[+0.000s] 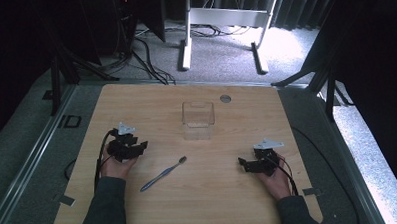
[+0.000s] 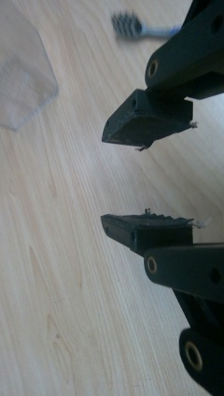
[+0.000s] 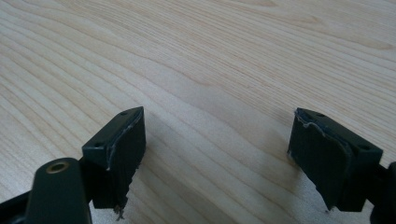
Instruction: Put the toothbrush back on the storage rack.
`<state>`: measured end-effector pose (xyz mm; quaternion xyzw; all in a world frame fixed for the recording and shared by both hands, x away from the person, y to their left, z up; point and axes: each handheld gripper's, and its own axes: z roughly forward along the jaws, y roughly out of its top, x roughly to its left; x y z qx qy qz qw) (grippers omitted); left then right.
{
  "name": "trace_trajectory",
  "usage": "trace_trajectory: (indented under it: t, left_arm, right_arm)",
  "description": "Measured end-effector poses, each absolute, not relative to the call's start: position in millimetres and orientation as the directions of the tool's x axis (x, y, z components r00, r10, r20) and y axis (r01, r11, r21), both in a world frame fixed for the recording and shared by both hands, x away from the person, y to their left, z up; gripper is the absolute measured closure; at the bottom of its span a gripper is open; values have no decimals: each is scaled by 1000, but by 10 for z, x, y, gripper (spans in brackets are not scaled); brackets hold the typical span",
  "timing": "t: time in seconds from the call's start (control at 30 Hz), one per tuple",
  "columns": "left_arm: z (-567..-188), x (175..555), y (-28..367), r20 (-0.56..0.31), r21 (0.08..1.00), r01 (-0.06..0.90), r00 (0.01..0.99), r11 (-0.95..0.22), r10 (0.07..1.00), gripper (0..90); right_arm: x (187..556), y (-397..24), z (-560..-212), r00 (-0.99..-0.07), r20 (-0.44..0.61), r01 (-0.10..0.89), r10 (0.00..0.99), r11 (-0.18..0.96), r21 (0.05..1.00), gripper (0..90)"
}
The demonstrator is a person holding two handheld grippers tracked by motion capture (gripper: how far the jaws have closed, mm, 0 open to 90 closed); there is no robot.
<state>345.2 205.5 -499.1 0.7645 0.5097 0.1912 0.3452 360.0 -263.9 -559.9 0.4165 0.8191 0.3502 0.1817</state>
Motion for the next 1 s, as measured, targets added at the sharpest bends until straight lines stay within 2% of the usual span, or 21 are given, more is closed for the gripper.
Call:
trace_trajectory:
  t: [0.43, 1.0]
  left_arm:
    - [-4759, 3252, 2002, -75, 750, 605, 480, -267, 874, 521]
    - [-4695, 3212, 1757, -51, 721, 595, 555, -354, 830, 519]
  right_arm:
    - [3600, -2639, -5599, -587, -6, 555, 810, 407, 725, 186]
    - [3605, -2639, -5598, -587, -6, 555, 809, 408, 725, 186]
